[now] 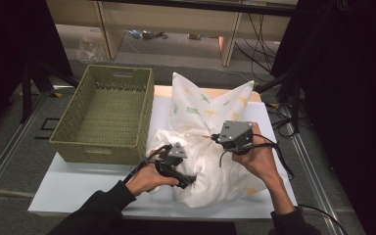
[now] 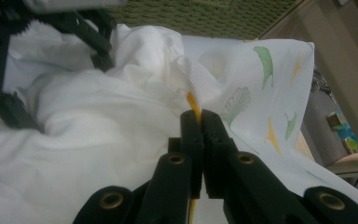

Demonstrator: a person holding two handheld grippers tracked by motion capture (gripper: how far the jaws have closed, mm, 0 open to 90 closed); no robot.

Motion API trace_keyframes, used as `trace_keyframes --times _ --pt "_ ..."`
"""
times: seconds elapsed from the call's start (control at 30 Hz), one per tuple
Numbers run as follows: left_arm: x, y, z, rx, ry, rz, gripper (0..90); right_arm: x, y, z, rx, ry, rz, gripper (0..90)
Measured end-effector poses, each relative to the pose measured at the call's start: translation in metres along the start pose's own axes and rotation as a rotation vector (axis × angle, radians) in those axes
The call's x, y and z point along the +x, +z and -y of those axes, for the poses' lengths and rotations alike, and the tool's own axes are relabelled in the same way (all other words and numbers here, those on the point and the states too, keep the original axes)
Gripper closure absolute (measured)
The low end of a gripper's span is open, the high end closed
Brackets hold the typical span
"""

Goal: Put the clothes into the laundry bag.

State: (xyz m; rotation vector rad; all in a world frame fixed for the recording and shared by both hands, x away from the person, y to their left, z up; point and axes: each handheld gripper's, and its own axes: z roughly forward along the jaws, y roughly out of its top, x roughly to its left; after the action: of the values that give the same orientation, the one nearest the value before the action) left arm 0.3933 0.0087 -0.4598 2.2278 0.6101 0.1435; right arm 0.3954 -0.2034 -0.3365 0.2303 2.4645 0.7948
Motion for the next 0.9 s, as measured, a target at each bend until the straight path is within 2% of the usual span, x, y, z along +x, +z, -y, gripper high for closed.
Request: trace_keyframes --times 0.03,0.1,0.17,0.23,0.33,0.47,0.6,0.67,0.73,0.8,0.87,0.9 --pt "-0.001 0.003 -0.002 -0.011 -0.007 0.028 34.6 0.000 0.000 0.000 0.002 0.000 0.007 89.8" --pt "-0.005 0.005 -0.009 -0.047 -0.015 0.053 58.8 -0.001 0.001 0.000 0.008 -0.008 0.012 89.8" --pt "-0.007 0.001 -0.018 -0.072 -0.006 0.053 69.6 0.000 0.001 0.000 0.008 0.001 0.013 89.8" --pt "-0.011 -0.006 -0.029 -0.116 -0.026 0.063 73.5 0.000 0.000 0.000 0.000 -0.003 -0.002 89.9" --pt "-0.015 -0.016 -0.046 -0.161 -0.038 0.064 75.3 0.000 -0.005 0.000 -0.010 0.000 -0.005 89.9" --pt "-0.008 -0.020 -0.064 -0.203 -0.078 0.017 75.6 -0.001 -0.013 -0.002 -0.030 0.007 0.000 89.9" --pt "0.008 -0.003 -0.067 -0.221 -0.139 -0.026 75.3 0.001 -0.018 -0.006 -0.032 -0.005 0.000 90.0" --pt "0.020 0.009 -0.063 -0.216 -0.201 -0.047 74.9 0.002 -0.015 -0.006 -0.026 -0.012 -0.009 90.0" --pt "0.026 0.019 -0.058 -0.213 -0.232 -0.059 73.0 0.001 -0.011 -0.003 0.006 -0.029 -0.005 90.0" --pt "0.025 0.020 -0.056 -0.217 -0.234 -0.058 67.6 0.002 -0.004 -0.001 0.015 -0.010 -0.008 89.9" --pt "0.021 0.012 -0.055 -0.206 -0.190 -0.078 57.6 0.000 -0.002 0.001 0.026 -0.028 -0.007 90.0" --pt "0.017 0.006 -0.054 -0.204 -0.178 -0.092 51.0 0.001 -0.001 0.001 0.019 -0.007 -0.013 89.9"
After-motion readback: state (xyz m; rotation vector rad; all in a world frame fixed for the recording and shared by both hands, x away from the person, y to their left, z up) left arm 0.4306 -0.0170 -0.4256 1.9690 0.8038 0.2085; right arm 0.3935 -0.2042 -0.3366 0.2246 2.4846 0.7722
